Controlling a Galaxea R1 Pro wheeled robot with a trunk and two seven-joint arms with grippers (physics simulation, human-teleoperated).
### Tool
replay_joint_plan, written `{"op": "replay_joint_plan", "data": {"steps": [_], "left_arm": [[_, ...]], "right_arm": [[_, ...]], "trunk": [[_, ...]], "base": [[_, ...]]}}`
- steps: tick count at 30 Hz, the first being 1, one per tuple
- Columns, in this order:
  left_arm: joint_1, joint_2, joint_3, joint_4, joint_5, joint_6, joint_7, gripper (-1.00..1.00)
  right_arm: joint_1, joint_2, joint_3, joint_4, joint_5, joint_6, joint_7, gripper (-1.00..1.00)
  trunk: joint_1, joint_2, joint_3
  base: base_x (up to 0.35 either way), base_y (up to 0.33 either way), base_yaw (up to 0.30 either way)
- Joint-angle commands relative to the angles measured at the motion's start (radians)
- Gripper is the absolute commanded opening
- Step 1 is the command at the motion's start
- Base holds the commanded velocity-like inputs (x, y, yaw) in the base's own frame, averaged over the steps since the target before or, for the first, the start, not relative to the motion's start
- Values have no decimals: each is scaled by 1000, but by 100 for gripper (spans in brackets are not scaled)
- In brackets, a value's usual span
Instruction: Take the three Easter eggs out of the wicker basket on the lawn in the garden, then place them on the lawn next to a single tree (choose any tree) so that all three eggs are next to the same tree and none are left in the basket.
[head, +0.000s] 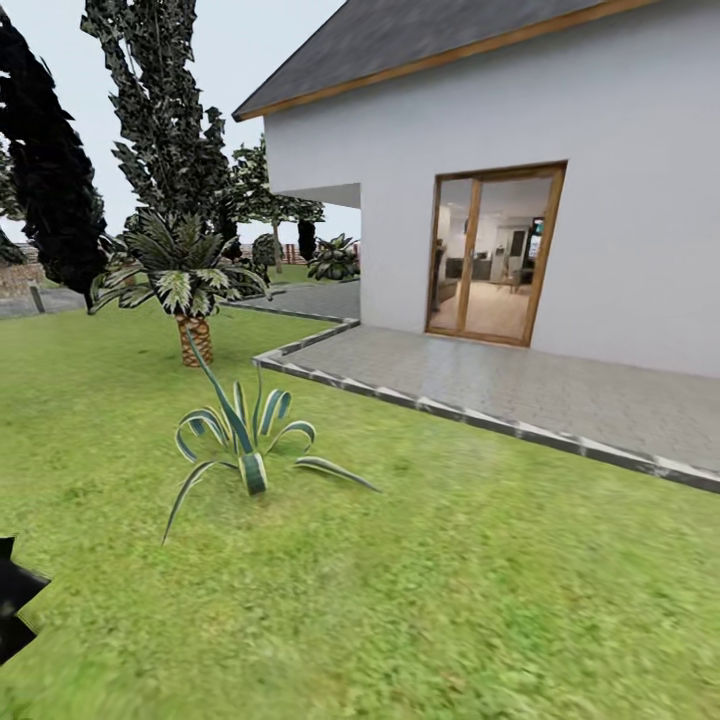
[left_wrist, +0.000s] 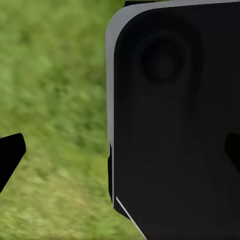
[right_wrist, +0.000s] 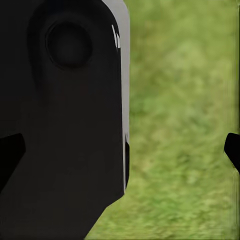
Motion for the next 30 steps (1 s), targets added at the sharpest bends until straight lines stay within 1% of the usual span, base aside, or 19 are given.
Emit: {"op": "replay_joint_plan", "data": {"steps": [1, 11, 30], "left_arm": [[1, 0, 0, -2, 0, 0, -1, 100], [1, 0, 0, -2, 0, 0, -1, 100], [1, 0, 0, -2, 0, 0, -1, 100]], "right_arm": [[-1, 0, -1, 2, 0, 1, 1, 100], [-1, 0, -1, 2, 0, 1, 1, 100], [-1, -1, -1, 2, 0, 1, 3, 100]], "trunk": [[1, 0, -1], [1, 0, -1], [1, 0, -1]], "base": [[281, 0, 216], [291, 0, 154], [328, 0, 8]]}}
